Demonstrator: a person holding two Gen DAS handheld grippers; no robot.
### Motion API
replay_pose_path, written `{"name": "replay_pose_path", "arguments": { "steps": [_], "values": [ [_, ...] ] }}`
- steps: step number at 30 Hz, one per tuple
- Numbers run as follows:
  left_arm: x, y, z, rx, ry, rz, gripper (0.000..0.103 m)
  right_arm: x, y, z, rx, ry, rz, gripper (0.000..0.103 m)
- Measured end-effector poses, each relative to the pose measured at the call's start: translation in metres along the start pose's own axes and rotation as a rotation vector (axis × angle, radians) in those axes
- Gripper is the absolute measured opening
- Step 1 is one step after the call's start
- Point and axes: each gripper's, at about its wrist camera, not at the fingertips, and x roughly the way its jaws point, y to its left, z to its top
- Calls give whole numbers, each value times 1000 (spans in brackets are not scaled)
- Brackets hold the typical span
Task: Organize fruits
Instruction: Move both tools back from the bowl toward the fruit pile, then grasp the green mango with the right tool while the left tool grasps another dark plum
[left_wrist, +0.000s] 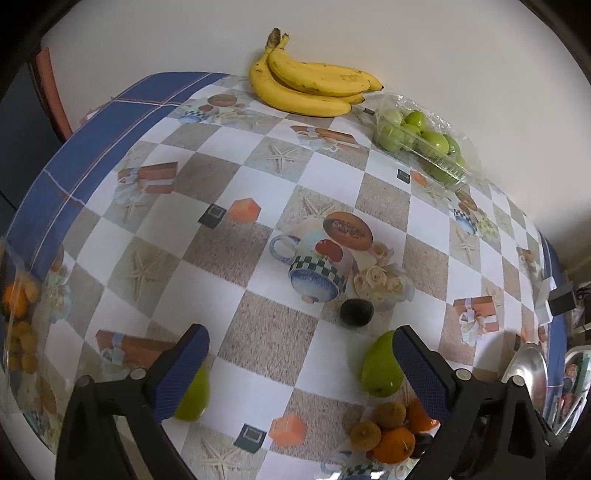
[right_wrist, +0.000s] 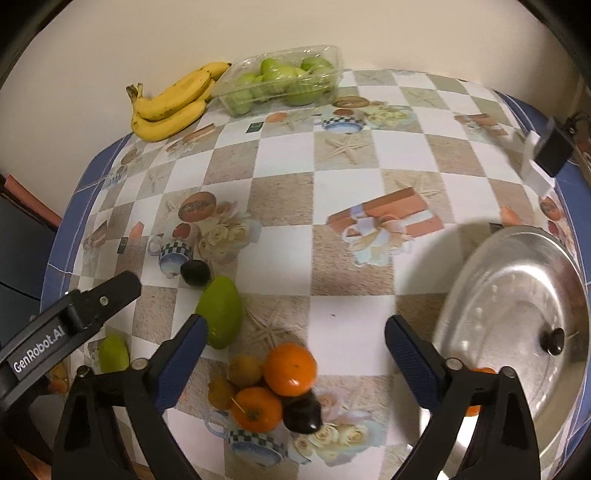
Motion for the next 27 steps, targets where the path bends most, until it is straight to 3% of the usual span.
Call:
{"name": "replay_pose_path", "arguments": {
  "steps": [10,22,24,27],
  "values": [
    [32,7,16,-37,59,-5,96,27,26,7,-38,47,25,79],
    [48,23,22,-82,92,-15,93,55,53,7,-96,113,33,52],
    [47,23,22,-81,91,-17,93,58,55,6,-103,122,40,42],
    [47,22,22,-77,91,-21,92,57,55,6,-99,123,42,40]
  ]
}}
